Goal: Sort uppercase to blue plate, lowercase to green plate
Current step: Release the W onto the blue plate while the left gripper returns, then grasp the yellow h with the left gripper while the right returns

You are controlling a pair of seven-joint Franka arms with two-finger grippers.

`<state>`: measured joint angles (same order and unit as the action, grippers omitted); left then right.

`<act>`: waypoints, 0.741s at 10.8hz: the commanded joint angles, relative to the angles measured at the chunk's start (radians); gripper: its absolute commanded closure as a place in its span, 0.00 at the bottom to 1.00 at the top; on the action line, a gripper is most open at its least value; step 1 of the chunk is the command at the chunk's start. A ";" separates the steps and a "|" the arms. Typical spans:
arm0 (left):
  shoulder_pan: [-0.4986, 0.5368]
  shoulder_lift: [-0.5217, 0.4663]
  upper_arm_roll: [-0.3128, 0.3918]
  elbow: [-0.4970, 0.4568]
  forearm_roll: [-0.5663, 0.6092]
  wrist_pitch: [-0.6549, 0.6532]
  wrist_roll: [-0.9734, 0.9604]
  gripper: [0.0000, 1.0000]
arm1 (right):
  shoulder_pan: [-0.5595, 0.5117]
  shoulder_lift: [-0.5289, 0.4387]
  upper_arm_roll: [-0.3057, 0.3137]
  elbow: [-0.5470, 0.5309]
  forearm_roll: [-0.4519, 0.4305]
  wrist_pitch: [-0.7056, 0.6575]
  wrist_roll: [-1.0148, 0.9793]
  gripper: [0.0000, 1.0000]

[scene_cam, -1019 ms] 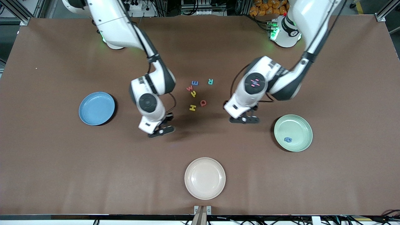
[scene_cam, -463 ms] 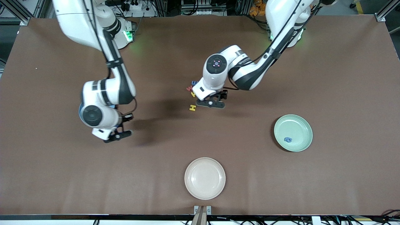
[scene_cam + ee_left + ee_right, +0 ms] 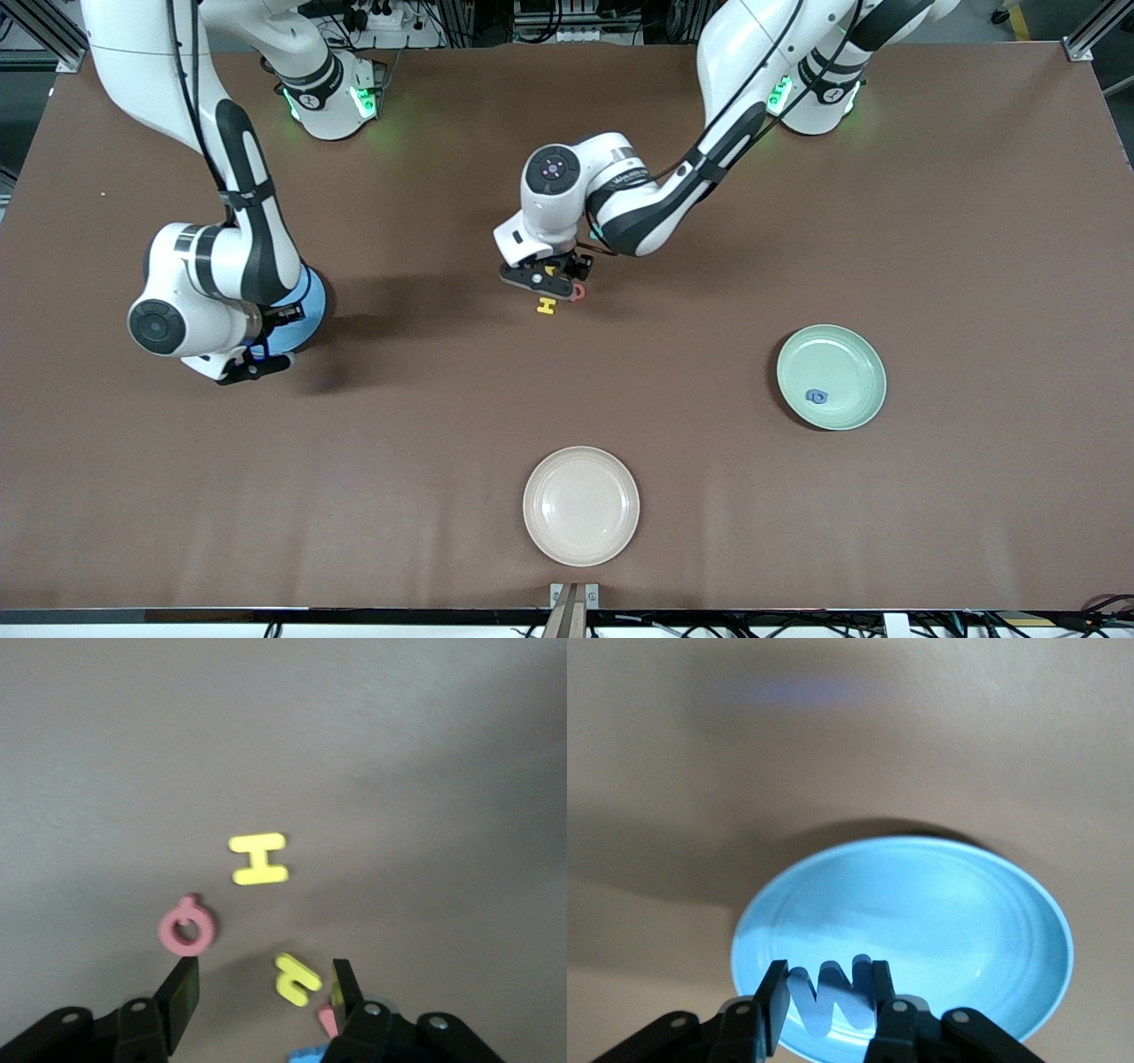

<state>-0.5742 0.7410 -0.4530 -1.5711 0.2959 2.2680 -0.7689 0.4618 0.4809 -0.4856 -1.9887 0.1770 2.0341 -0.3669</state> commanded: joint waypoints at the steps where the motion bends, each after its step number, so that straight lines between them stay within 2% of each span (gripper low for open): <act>1: -0.035 0.017 0.004 0.028 0.028 -0.010 -0.007 0.33 | -0.011 -0.041 0.005 -0.045 0.010 0.028 0.002 0.20; 4: -0.061 0.047 0.005 0.022 0.031 -0.010 -0.015 0.36 | -0.003 -0.047 0.024 -0.033 0.015 0.026 0.031 0.15; 5: -0.061 0.058 0.005 0.022 0.020 -0.010 -0.023 0.42 | -0.003 -0.047 0.033 -0.018 0.016 0.028 0.060 0.13; 6: -0.058 0.064 0.007 0.022 0.014 -0.010 -0.082 0.46 | -0.003 -0.047 0.062 0.005 0.015 0.026 0.133 0.04; 8: -0.053 0.074 0.007 0.025 0.005 -0.010 -0.286 0.47 | -0.003 -0.050 0.117 0.059 0.007 0.018 0.238 0.03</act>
<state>-0.6263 0.8040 -0.4474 -1.5690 0.2961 2.2663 -0.9344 0.4649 0.4571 -0.4086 -1.9555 0.1832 2.0651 -0.1967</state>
